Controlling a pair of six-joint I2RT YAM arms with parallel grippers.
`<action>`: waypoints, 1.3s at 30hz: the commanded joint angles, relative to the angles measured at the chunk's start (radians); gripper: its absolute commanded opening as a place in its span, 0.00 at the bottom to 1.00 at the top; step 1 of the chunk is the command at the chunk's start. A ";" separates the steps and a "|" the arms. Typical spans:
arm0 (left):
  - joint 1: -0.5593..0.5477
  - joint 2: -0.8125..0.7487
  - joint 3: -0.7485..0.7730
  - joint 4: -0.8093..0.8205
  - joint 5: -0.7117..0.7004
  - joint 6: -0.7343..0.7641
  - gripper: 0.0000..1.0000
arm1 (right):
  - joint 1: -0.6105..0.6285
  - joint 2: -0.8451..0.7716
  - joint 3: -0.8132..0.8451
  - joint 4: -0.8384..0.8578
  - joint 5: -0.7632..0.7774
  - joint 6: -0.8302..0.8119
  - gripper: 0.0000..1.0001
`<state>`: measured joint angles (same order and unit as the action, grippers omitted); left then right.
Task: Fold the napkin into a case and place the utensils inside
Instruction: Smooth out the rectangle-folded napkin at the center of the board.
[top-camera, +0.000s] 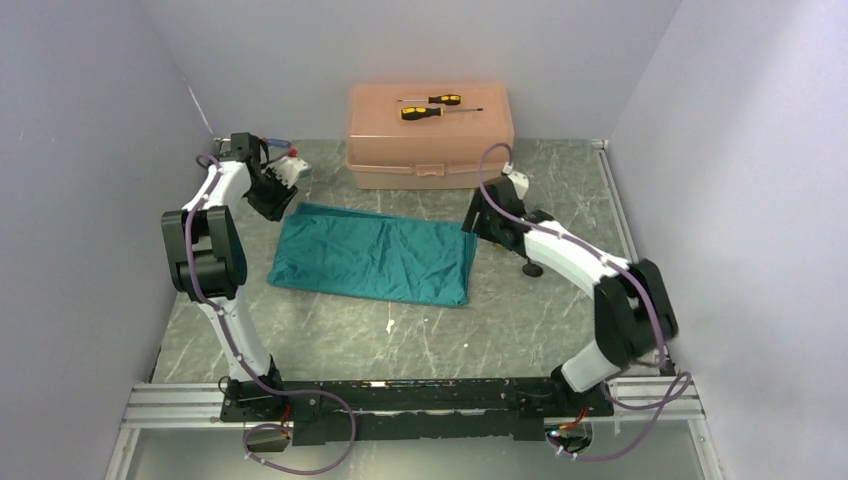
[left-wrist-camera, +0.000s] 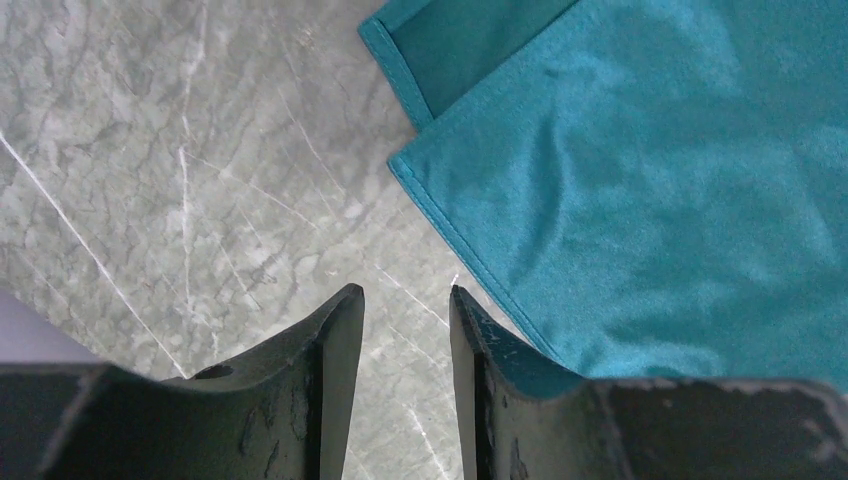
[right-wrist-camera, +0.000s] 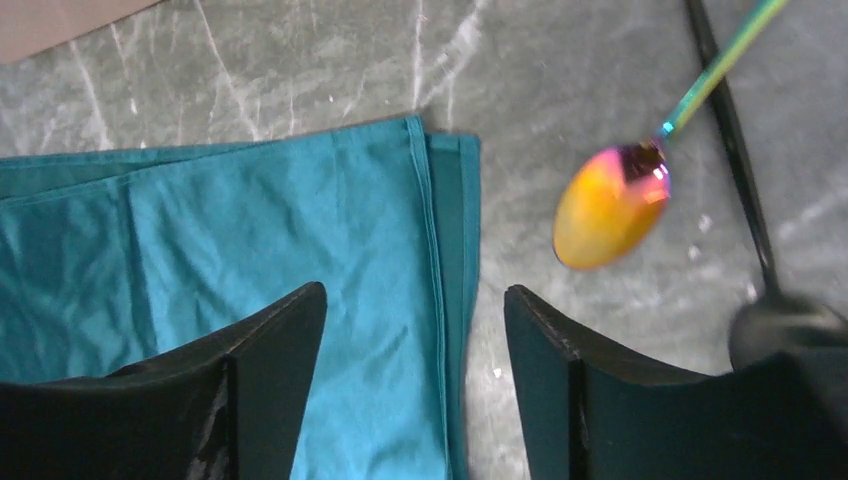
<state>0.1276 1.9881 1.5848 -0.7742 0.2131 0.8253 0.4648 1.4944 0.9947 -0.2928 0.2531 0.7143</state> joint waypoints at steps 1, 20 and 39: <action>0.000 0.039 0.080 -0.030 0.026 -0.051 0.42 | -0.009 0.153 0.124 0.050 -0.048 -0.133 0.66; 0.001 0.049 0.088 -0.029 -0.043 -0.045 0.41 | -0.061 0.387 0.227 0.124 -0.143 -0.148 0.41; 0.003 0.026 0.055 -0.004 -0.064 -0.034 0.41 | -0.061 0.404 0.218 0.121 -0.131 -0.131 0.13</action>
<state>0.1276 2.0472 1.6436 -0.7898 0.1562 0.7914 0.4072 1.9202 1.1942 -0.1989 0.1009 0.5797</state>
